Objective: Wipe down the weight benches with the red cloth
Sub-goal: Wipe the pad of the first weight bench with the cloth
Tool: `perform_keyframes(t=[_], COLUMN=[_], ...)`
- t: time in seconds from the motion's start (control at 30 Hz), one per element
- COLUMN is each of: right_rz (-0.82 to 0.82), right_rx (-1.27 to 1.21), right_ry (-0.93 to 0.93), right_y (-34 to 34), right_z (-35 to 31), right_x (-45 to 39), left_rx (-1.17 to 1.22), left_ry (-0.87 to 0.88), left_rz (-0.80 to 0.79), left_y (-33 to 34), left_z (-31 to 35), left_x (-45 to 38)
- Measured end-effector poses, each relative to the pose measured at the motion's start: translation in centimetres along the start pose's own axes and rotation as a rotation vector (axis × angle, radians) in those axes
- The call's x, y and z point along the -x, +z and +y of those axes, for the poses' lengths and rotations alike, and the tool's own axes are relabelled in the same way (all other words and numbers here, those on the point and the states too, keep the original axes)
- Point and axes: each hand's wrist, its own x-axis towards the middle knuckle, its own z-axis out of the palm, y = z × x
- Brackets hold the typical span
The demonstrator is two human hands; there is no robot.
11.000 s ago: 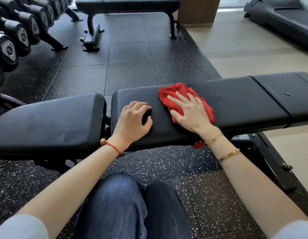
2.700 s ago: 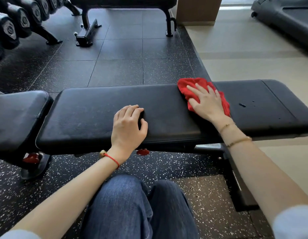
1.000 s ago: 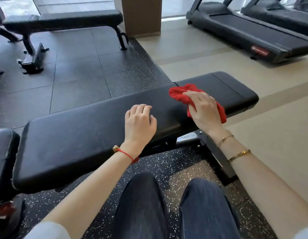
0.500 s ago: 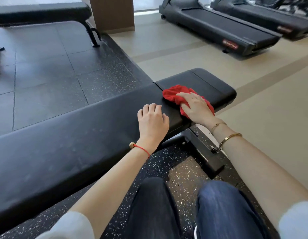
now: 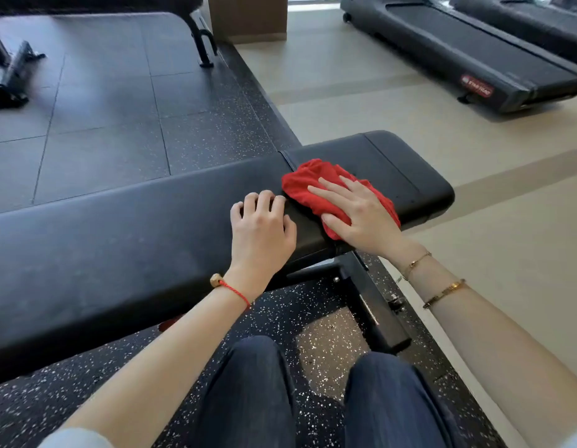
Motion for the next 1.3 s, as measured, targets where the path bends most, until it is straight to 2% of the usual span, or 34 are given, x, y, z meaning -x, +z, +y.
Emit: perform_keyframes(t=[0.07, 0.17, 0.27, 0.43, 0.6, 0.77, 0.9, 1.1, 1.2, 1.3], right_rz=[0.002, -0.024, -0.074, -0.114, -0.109, -0.090, -0.129, -0.112, -0.094, -0.102], right_rx=[-0.017, 0.021, 0.073, 0.041, -0.001, 0.025, 0.069, 0.042, -0.001, -0.016], right_ry=[-0.006, 0.091, 0.131, -0.087, -0.206, -0.070, 0.046, -0.131, -0.214, -0.204], right_y=[-0.7, -1.5, -1.1, 0.4, -1.2, -2.2, -1.6, -0.4, -0.8, -1.4], right_z=[2.3, 5.4, 5.3, 1.6, 4.3, 8.0, 7.0, 4.0, 4.9, 7.2], right_x=[-0.3, -3.3, -6.4, -4.8, -1.2, -3.5, -7.1, -4.9, -2.7, -2.1], left_rx=[0.005, 0.004, 0.019, 0.038, 0.018, -0.018, -0.009, 0.004, 0.006, 0.010], left_ry=[0.001, 0.003, -0.009, -0.034, -0.051, -0.071, -0.111, -0.093, -0.086, -0.092], left_rz=[0.028, 0.057, 0.055, 0.055, 0.060, 0.050, 0.064, 0.066, 0.055, 0.036], left_y=[0.0, 0.1, 0.2, -0.1, -0.3, -0.6, -0.8, -1.0, -1.0, -1.0], left_z=[0.1, 0.2, 0.3, 0.5, 0.8, 1.0, 0.8, 1.0, 1.2, 1.4], left_x=[0.2, 0.2, 0.2, 0.2, 0.6, 0.7, 0.7, 0.6, 0.6, 0.9])
